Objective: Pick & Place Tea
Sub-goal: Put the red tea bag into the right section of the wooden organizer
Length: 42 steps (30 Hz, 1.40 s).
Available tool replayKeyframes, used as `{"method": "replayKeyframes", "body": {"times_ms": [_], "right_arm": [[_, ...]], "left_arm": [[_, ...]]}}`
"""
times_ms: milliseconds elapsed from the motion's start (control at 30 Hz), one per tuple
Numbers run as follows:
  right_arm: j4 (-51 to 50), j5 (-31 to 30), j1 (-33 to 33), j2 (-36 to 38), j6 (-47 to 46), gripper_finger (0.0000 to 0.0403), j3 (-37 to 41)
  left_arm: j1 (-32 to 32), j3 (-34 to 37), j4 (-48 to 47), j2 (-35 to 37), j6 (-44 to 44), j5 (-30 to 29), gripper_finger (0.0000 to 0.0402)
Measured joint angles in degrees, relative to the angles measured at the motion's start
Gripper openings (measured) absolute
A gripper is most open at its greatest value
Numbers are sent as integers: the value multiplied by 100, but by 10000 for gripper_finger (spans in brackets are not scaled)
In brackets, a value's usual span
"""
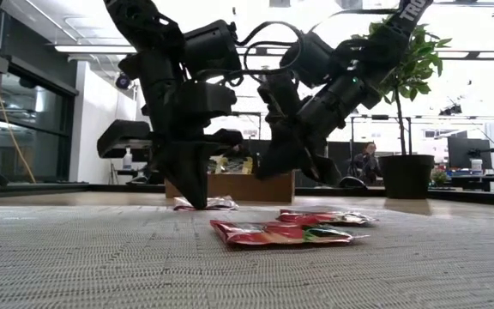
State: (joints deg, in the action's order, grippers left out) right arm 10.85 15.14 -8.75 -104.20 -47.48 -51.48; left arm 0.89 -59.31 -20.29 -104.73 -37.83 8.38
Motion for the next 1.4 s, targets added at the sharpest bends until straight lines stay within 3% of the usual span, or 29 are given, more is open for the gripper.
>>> {"method": "replayKeyframes", "body": {"times_ms": [400, 667, 800, 1133, 1400], "right_arm": [[-39, 499, -47, 0, 333, 0, 0], [-370, 400, -59, -2, 404, 4, 0], [-571, 480, -61, -4, 404, 37, 2], [-533, 546, -132, -4, 450, 165, 28], [-104, 740, -228, -7, 404, 185, 170]], "left_arm": [[28, 2, 551, -61, -265, 46, 0], [20, 5, 1058, -291, -266, 389, 0], [20, 2, 1266, -399, -286, 450, 0], [20, 9, 1341, -413, -559, 477, 0], [-87, 17, 1471, -424, -788, 574, 0]]}}
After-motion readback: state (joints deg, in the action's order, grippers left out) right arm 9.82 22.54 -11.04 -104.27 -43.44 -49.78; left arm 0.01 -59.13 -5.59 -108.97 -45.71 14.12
